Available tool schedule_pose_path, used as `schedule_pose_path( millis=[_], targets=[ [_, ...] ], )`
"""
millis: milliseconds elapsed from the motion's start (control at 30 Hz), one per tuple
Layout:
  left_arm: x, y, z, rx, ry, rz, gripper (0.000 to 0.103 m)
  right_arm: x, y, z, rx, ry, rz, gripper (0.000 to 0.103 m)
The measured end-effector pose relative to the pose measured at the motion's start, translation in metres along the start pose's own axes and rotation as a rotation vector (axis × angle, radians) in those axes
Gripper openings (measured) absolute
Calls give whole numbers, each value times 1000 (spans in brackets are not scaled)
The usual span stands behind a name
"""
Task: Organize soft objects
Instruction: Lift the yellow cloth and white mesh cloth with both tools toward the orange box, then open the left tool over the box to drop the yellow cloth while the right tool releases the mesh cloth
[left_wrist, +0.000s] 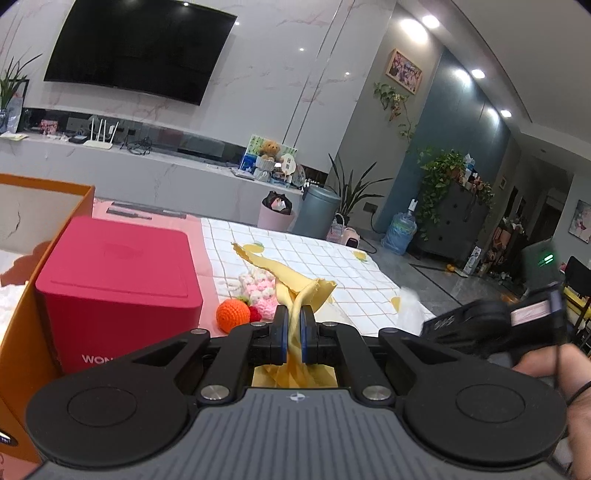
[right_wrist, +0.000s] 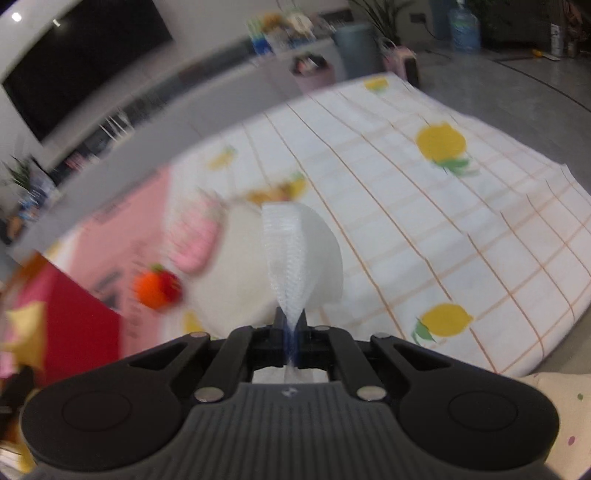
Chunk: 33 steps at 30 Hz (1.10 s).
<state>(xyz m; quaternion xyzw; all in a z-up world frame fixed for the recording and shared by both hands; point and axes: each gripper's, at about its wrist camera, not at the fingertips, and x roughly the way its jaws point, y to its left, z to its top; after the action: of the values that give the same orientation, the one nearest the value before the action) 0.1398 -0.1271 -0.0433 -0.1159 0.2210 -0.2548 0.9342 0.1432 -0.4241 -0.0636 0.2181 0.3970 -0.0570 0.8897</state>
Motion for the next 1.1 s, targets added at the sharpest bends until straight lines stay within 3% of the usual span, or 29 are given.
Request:
schedule_pose_path(
  millis=[200,333,633,767,867,1100],
  targets=[
    [-9,-1,18,9,-16,21,7,-48,32,11,-80,-123,110,0],
    [-33,10,47,40,-83,65,7,-74,66,16,-155,-187,153,0],
    [-97,81,108,33,-191,207,7,-110,201,6,-349,-267,279,0],
    [-101,130,125,-34,-170,273,7,-100,256,-8,-375,-268,362,0],
    [-87,164,130,-101,-133,287,7,-74,293,-15,-394,-210,428,0],
    [-46,223,113,-204,-48,351,7,-15,363,-34,-475,-131,444,0]
  ],
)
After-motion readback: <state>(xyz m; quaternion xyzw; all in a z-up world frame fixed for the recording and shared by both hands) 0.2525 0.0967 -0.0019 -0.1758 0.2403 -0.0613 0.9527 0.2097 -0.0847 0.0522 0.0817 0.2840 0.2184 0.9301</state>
